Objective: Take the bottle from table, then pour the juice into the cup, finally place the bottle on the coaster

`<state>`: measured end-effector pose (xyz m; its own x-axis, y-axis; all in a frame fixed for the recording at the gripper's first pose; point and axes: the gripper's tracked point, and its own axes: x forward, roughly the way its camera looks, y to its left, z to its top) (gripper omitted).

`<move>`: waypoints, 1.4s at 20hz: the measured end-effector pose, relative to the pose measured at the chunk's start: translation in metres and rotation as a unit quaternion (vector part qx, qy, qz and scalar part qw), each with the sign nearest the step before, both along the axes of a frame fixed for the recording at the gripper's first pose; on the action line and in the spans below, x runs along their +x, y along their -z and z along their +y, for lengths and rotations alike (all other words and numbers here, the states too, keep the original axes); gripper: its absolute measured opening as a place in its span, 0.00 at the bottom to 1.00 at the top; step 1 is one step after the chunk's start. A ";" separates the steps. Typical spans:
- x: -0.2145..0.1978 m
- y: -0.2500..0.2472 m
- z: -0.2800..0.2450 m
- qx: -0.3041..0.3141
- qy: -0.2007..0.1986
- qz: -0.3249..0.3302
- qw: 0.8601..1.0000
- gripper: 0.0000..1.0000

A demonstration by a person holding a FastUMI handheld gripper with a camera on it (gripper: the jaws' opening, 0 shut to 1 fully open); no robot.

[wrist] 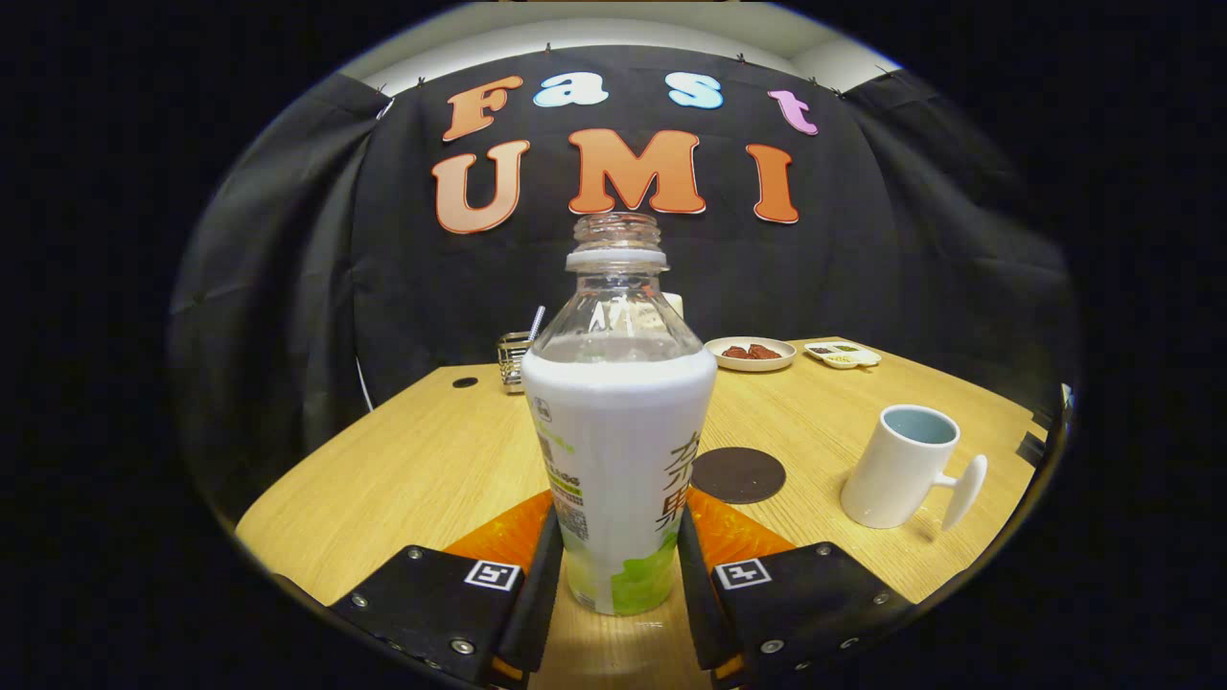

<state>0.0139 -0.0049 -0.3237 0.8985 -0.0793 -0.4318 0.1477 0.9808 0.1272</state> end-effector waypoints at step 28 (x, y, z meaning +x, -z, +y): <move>0.049 -0.032 -0.027 0.515 0.123 -0.082 0.844 0.57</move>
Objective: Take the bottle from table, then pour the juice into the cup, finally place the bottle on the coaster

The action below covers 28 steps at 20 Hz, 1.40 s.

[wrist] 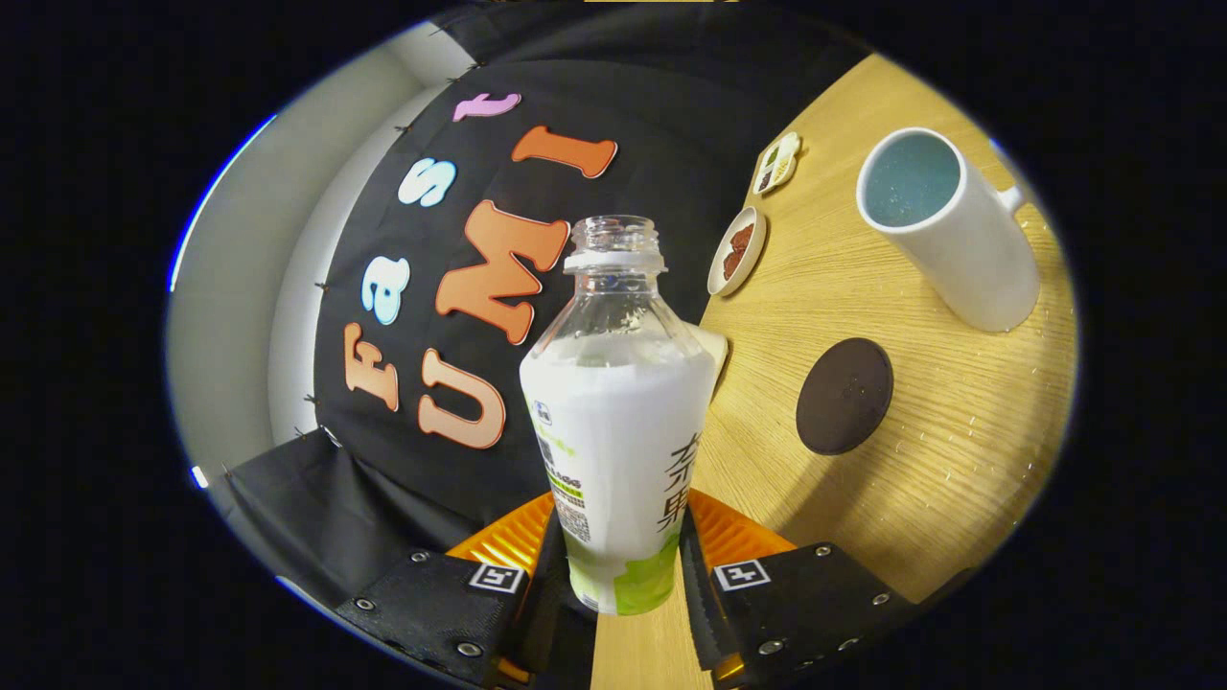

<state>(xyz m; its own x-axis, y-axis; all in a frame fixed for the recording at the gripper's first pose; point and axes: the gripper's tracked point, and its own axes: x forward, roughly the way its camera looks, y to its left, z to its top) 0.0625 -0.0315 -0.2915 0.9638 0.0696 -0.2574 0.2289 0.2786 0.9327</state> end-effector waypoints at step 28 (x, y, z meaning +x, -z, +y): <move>0.004 -0.015 -0.063 0.226 0.134 -0.026 0.964 0.57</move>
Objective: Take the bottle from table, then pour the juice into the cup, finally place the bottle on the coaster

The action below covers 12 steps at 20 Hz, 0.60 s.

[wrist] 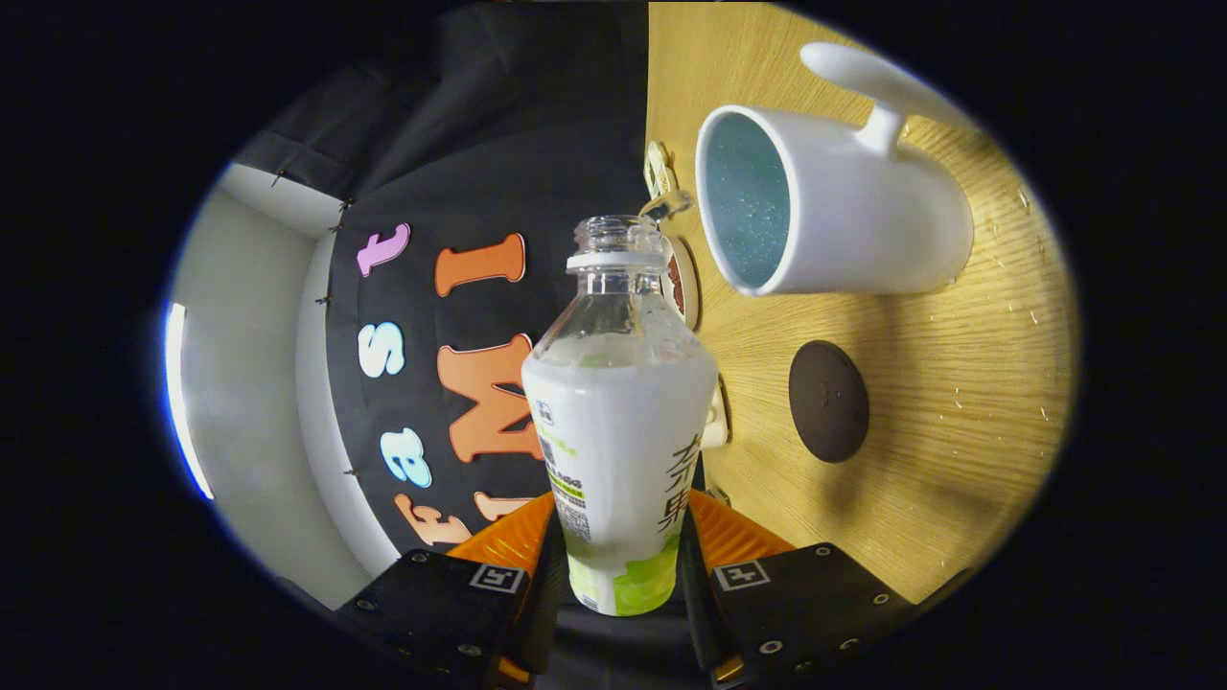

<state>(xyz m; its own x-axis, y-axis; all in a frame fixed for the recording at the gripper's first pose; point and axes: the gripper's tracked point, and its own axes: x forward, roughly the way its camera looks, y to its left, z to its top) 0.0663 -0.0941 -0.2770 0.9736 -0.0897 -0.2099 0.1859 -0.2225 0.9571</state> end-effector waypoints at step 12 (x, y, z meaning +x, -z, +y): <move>0.004 -0.009 -0.019 0.026 0.023 -0.005 0.999 0.57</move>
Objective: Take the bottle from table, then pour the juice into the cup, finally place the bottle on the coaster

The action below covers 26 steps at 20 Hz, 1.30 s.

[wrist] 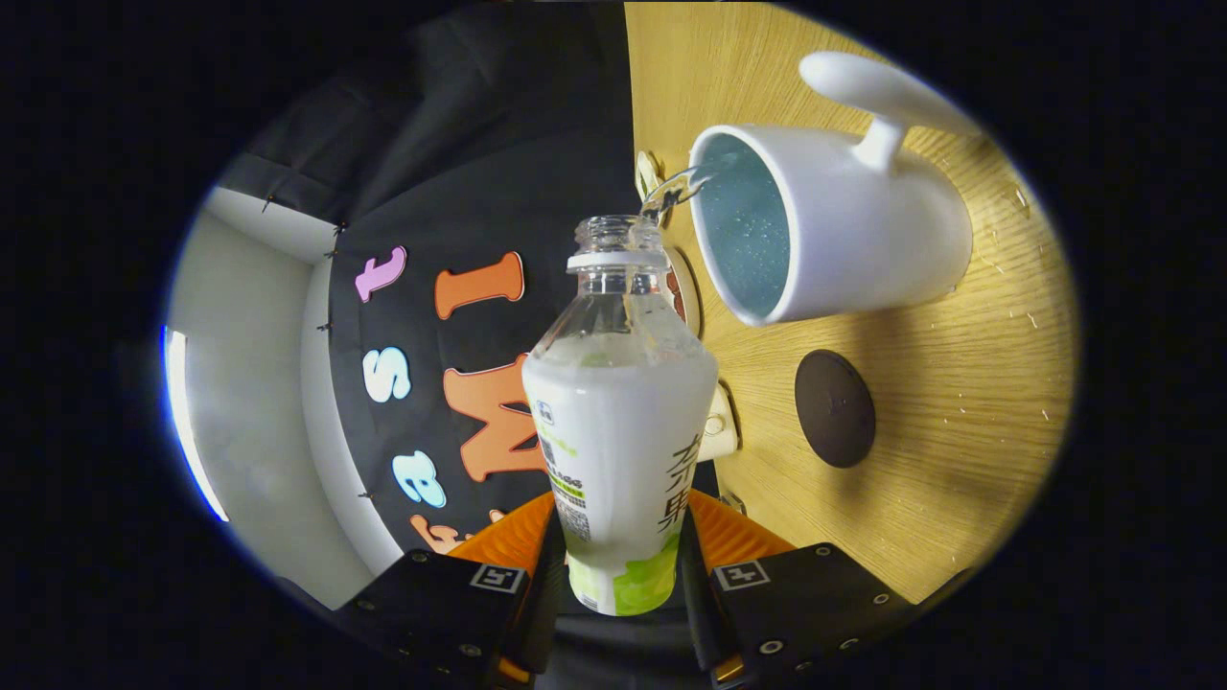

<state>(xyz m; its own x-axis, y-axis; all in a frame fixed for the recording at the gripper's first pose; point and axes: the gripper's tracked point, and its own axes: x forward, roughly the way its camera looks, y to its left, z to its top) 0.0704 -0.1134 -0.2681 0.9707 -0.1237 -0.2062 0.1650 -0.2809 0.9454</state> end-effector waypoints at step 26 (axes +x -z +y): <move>0.001 -0.006 0.001 0.064 0.023 -0.015 0.998 0.57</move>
<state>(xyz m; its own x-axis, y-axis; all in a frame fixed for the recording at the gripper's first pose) 0.0713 -0.1124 -0.2622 0.9707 -0.1428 -0.1932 0.1204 -0.4065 0.9057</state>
